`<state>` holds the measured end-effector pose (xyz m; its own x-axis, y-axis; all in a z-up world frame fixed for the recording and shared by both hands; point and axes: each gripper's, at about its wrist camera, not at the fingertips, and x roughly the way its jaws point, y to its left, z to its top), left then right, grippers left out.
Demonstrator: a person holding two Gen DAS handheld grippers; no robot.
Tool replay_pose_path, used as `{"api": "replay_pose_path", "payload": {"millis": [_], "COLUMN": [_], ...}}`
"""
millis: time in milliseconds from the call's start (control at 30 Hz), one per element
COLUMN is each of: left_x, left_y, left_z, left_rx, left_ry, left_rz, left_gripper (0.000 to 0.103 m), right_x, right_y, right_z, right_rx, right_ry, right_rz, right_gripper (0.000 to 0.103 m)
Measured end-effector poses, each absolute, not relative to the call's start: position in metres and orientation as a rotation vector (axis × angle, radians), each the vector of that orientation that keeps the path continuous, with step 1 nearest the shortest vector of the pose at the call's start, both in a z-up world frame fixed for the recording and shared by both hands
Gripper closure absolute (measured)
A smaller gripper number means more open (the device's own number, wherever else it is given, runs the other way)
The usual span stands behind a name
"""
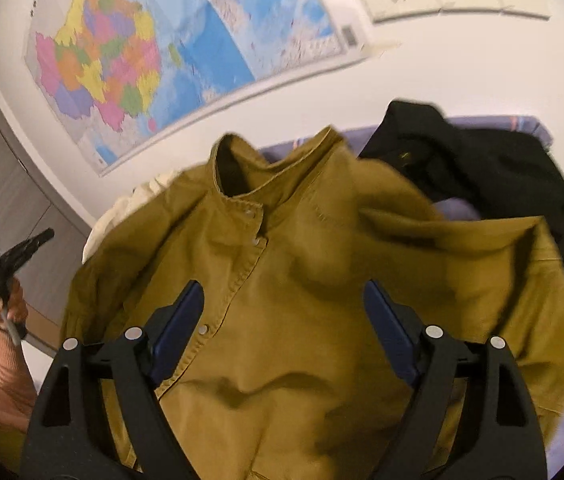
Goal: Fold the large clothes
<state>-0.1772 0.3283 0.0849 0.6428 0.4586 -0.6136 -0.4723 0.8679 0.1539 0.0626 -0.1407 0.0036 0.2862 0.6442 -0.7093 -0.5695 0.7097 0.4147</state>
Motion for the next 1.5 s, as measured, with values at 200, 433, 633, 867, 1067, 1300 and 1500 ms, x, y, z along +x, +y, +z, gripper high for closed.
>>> {"api": "replay_pose_path", "payload": {"millis": [200, 433, 633, 867, 1067, 1300, 1500], "left_x": [-0.167, -0.188, -0.188, -0.188, -0.201, -0.215, -0.197], "left_y": [0.316, 0.222, 0.196, 0.176, 0.229, 0.351, 0.372], "left_z": [0.027, -0.003, -0.023, -0.043, -0.016, 0.038, -0.001], "left_rx": [-0.059, -0.015, -0.002, 0.136, -0.017, -0.126, -0.067], "left_ry": [0.855, 0.782, 0.864, 0.902, 0.829, 0.742, 0.886], "left_rz": [0.419, 0.103, 0.017, 0.135, 0.266, 0.650, 0.785], "left_gripper": [0.068, 0.017, 0.017, 0.059, 0.095, 0.062, 0.036], "right_x": [0.053, 0.028, 0.008, -0.009, -0.016, -0.015, -0.033], "right_y": [-0.177, -0.191, -0.210, -0.232, -0.253, -0.284, -0.279], "right_z": [0.007, 0.005, 0.000, 0.001, 0.011, 0.018, 0.006], "right_rx": [0.123, 0.112, 0.162, 0.191, 0.195, 0.207, 0.146], "right_ry": [0.973, 0.970, 0.956, 0.928, 0.887, 0.869, 0.928], "right_rz": [0.770, 0.760, 0.745, 0.718, 0.659, 0.590, 0.596], "right_gripper": [0.020, 0.018, 0.016, 0.016, 0.016, 0.016, 0.016]}}
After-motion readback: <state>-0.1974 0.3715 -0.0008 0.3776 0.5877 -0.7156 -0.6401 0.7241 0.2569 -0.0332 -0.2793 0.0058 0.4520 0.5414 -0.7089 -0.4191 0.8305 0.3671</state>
